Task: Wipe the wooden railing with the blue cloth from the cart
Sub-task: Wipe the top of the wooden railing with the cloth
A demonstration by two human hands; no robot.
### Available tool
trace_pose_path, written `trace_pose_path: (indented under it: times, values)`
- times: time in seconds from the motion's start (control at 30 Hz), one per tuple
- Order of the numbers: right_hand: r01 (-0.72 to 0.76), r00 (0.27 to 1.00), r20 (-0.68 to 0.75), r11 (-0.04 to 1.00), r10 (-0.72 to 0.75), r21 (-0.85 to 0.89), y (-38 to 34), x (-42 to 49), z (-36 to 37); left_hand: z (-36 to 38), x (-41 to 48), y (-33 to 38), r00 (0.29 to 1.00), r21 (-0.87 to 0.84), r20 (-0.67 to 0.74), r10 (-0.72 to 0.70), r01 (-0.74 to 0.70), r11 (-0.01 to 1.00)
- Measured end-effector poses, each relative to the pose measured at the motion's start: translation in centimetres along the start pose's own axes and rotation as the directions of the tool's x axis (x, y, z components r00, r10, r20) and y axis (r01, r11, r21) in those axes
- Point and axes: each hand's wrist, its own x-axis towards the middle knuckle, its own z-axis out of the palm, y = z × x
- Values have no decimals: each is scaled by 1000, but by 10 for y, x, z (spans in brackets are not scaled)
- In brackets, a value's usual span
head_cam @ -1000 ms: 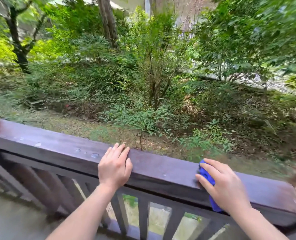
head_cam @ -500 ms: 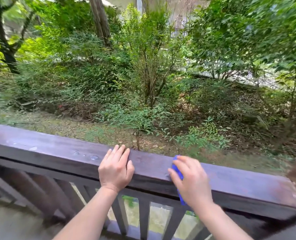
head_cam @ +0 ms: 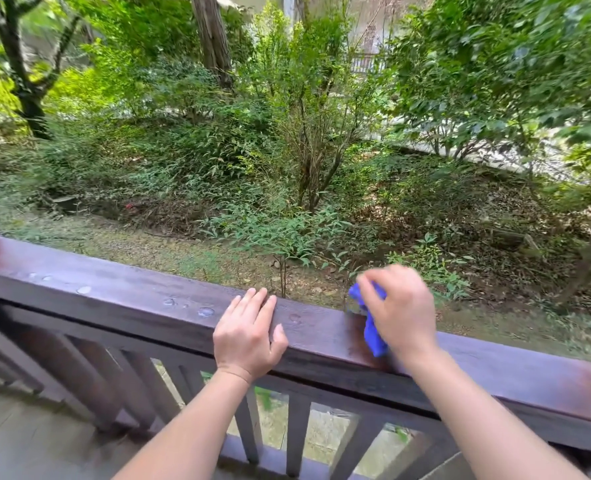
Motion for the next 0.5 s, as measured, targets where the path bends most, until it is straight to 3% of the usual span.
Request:
trace_pose_path:
  times: [0.1,0.17,0.23,0.3,0.4,0.5]
  values:
    - [57,985,-165,995,-43,79,1,20,-8,1,0,0,1000,-3,-14,7,-7,1000]
    - [165,983,-87,984,-159,69,-1,-4,-3,1,0,0,1000,-4,-23,11,-11,1000]
    - [265,960,80,963,-269,49,-1,-42,2,1,-1,-1,1000,-3,-25,10,-10,1000]
    - [278,937,203,959,-284,56,5,-70,4,3,-1,-1,999,-4,-30,14,-14,1000]
    - [303,903,282,946,-323,113,9,-77,3,3,-1,-1,999,-3,-50,22,-23,1000]
    - [431,839,295,890,-457,150,2,-64,6,3,-1,0,997,0,-73,23,-23,1000]
